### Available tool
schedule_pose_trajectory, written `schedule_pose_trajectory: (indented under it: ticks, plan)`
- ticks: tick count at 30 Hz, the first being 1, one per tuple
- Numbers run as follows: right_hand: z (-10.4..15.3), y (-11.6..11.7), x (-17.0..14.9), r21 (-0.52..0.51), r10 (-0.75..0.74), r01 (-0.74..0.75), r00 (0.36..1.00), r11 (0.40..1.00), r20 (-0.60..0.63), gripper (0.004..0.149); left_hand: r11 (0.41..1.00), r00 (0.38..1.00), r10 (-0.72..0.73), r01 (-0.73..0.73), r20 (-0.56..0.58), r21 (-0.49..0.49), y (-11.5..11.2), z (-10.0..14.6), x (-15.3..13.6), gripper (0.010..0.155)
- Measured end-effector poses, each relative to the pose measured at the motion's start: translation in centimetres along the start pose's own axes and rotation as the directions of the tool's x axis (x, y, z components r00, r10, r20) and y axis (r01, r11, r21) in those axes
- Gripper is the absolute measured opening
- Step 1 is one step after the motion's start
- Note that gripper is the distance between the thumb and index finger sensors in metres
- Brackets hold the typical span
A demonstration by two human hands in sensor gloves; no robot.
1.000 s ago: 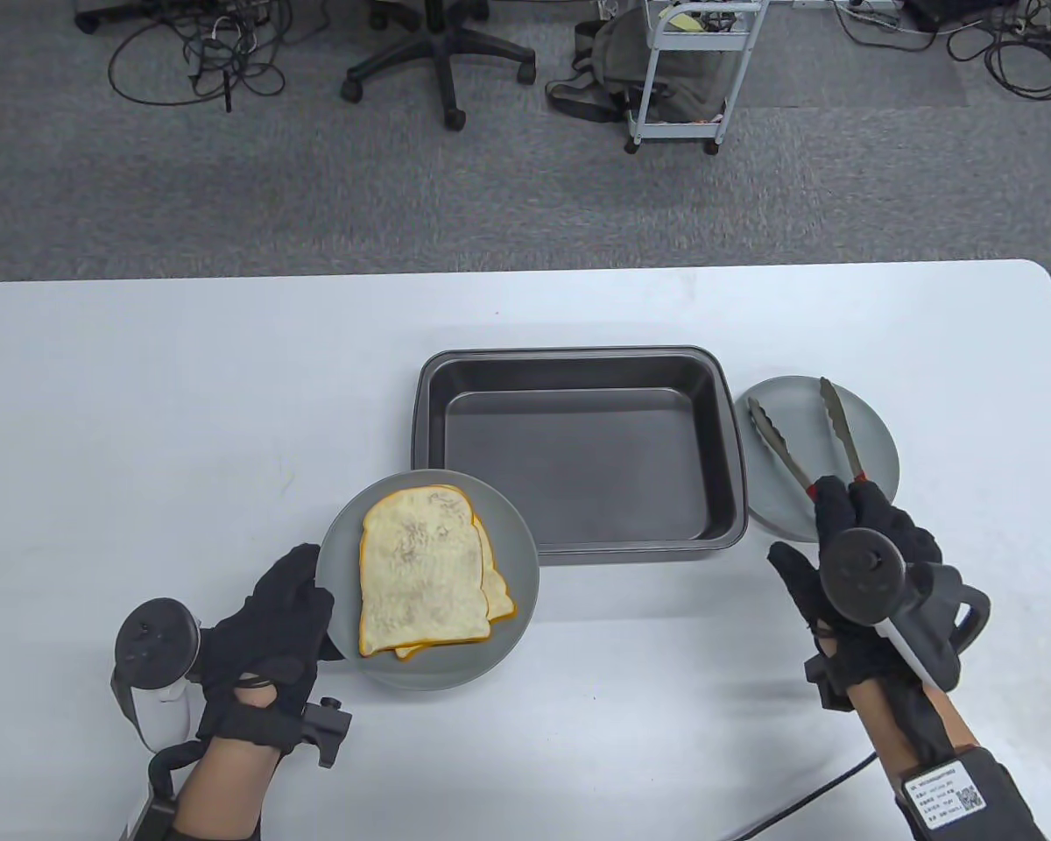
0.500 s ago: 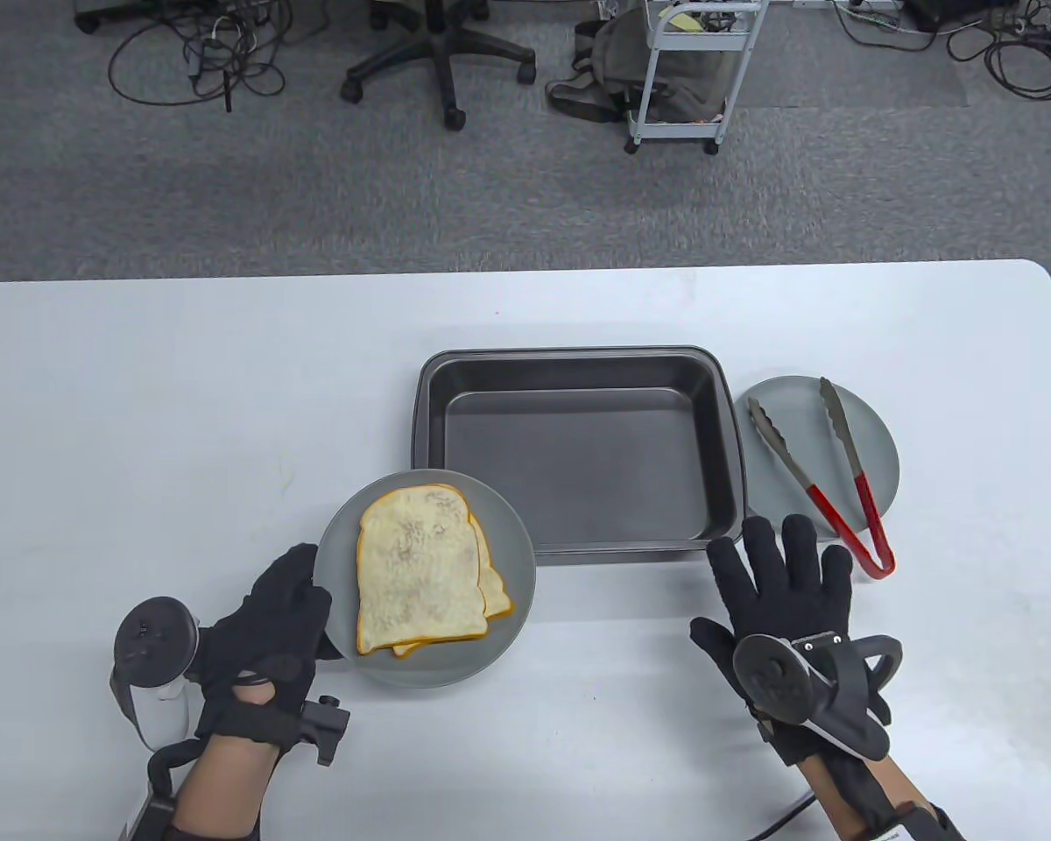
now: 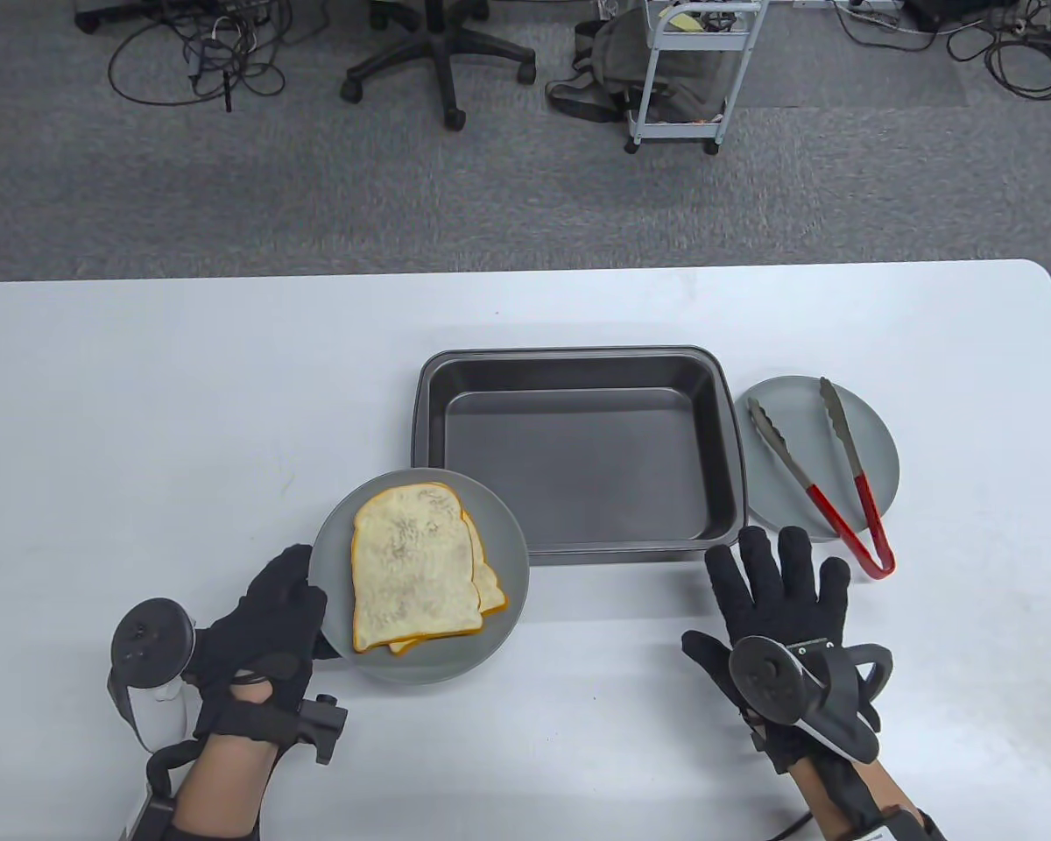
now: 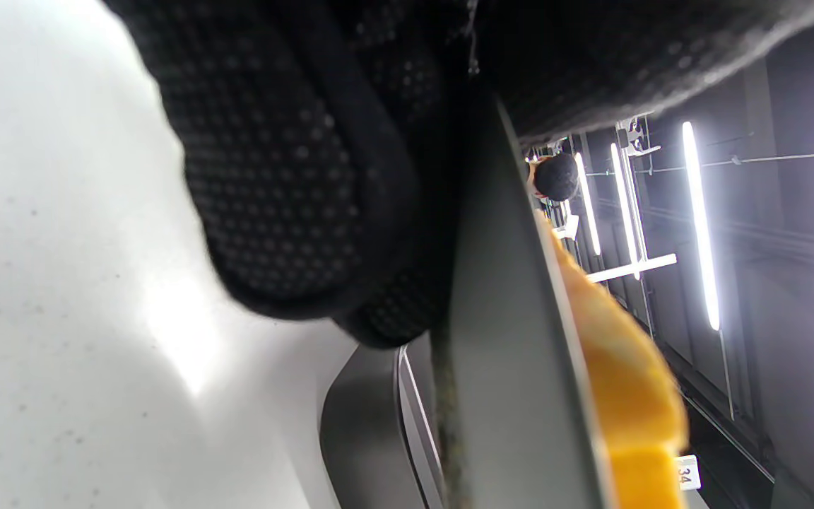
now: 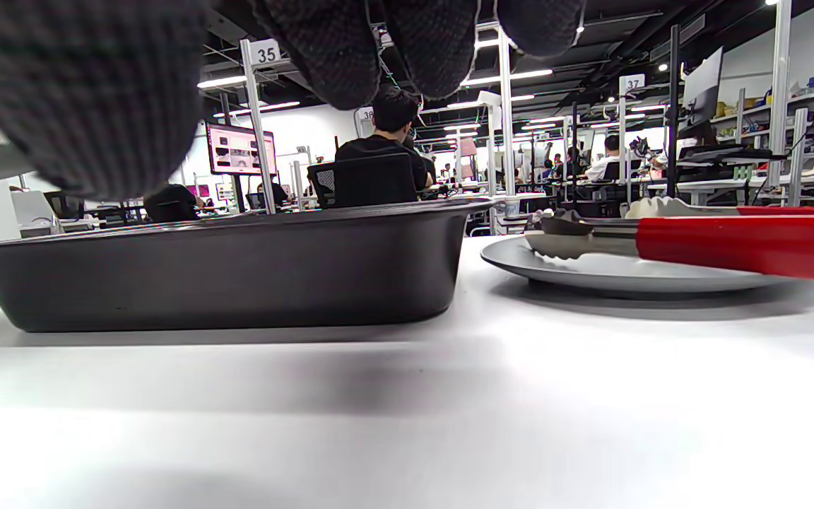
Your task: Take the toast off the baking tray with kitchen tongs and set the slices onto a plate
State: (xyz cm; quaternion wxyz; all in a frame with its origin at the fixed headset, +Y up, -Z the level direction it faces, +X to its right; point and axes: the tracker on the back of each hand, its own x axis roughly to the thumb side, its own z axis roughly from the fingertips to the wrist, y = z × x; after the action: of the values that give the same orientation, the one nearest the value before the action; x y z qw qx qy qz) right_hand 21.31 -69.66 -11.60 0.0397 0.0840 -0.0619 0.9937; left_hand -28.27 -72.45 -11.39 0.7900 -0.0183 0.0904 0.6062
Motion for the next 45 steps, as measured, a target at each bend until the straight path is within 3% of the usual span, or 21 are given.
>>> schedule_pose_trajectory:
  ticks: [11, 21, 31, 42, 45]
  plan:
    - [-0.1, -0.2, -0.6, 0.038, -0.06, 0.06, 0.998, 0.997, -0.011, 0.089, 1.0, 1.0, 0.022, -0.022, -0.018, 0.011, 0.5, -0.1, 0.5, 0.059]
    - [-0.2, -0.5, -1.5, 0.061, -0.125, 0.126, 0.992, 0.99, -0.031, 0.087, 0.992, 1.0, -0.02, 0.023, -0.022, 0.121, 3.6, -2.4, 3.0, 0.058]
    - [-0.2, -0.9, -3.1, 0.067, -0.191, 0.196, 0.979, 0.978, -0.074, 0.085, 0.971, 0.988, -0.094, 0.117, -0.119, 0.206, 6.8, -8.6, 3.8, 0.057]
    - [-0.8, -0.5, -4.2, 0.099, -0.246, 0.256, 0.963, 0.962, -0.106, 0.085, 0.935, 0.944, -0.196, 0.262, -0.264, 0.24, 8.0, -16.6, 2.8, 0.058]
    - [-1.0, -0.3, -4.5, 0.109, -0.259, 0.271, 0.959, 0.956, -0.114, 0.085, 0.937, 0.928, -0.21, 0.281, -0.308, 0.21, 7.7, -18.7, 2.0, 0.058]
